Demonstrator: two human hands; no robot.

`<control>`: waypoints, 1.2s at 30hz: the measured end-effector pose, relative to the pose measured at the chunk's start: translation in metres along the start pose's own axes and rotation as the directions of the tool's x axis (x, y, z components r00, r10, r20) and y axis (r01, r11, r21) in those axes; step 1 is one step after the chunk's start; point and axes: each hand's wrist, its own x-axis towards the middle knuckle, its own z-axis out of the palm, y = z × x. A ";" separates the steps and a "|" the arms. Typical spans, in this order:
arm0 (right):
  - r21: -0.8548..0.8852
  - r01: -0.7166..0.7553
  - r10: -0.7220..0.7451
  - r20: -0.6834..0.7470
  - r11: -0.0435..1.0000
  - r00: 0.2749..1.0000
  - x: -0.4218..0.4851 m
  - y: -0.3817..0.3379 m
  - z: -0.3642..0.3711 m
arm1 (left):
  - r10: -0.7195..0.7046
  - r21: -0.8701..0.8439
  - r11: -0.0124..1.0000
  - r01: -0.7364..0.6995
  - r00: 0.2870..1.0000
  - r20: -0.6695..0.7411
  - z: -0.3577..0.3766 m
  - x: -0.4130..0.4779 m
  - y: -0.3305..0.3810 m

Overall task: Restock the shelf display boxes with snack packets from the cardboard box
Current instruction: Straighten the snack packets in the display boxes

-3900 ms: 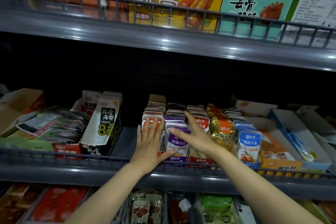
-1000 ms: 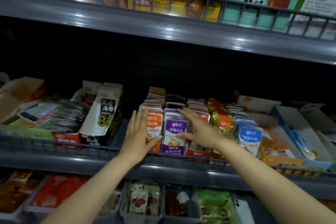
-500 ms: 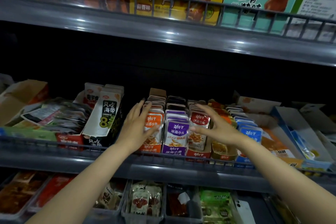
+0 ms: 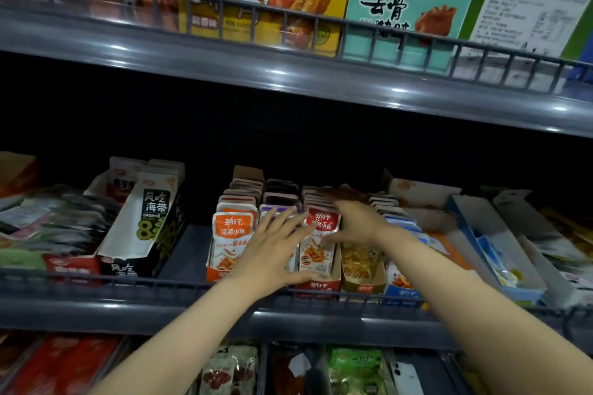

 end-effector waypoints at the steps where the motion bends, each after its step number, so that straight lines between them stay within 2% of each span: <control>1: -0.057 -0.005 0.005 0.006 0.998 1.000 0.005 0.000 0.005 | 0.014 0.023 1.000 -0.015 1.000 0.009 0.002 0.001 -0.002; 5: -0.210 0.023 -0.015 0.036 0.977 0.999 0.016 -0.003 0.017 | 0.042 0.060 0.997 -0.045 0.998 0.041 0.007 0.003 -0.007; 10: -0.290 0.073 -0.092 -0.050 0.954 0.995 0.017 -0.004 0.018 | 0.037 0.052 0.998 -0.039 0.999 0.038 0.005 0.005 -0.008; 15: -0.214 0.075 -0.083 -0.030 0.974 0.996 0.014 -0.003 0.016 | 0.038 0.069 0.997 -0.042 0.998 0.052 0.004 0.005 -0.008; 20: -0.029 0.071 -0.073 -0.067 0.997 0.995 0.001 0.006 0.000 | 0.041 0.071 0.996 -0.045 0.997 0.065 0.000 0.004 -0.006; 24: 0.175 -0.025 0.046 -0.114 0.984 0.992 -0.020 0.026 -0.028 | 0.026 0.011 1.000 -0.027 0.997 0.066 -0.003 0.007 0.009; 26: 0.196 -0.035 0.054 -0.090 0.980 0.994 -0.031 0.040 -0.037 | 0.029 -0.057 0.998 -0.023 0.995 0.100 -0.006 0.011 0.026; 30: 0.096 -0.047 0.043 0.041 0.994 0.998 -0.046 0.053 -0.031 | 0.000 -0.196 0.980 0.031 0.988 0.153 0.005 0.021 0.061; 36: -0.256 0.035 -0.036 -0.002 0.966 0.999 -0.044 0.054 -0.010 | -0.113 -0.318 0.927 0.199 0.957 0.267 0.036 0.033 0.074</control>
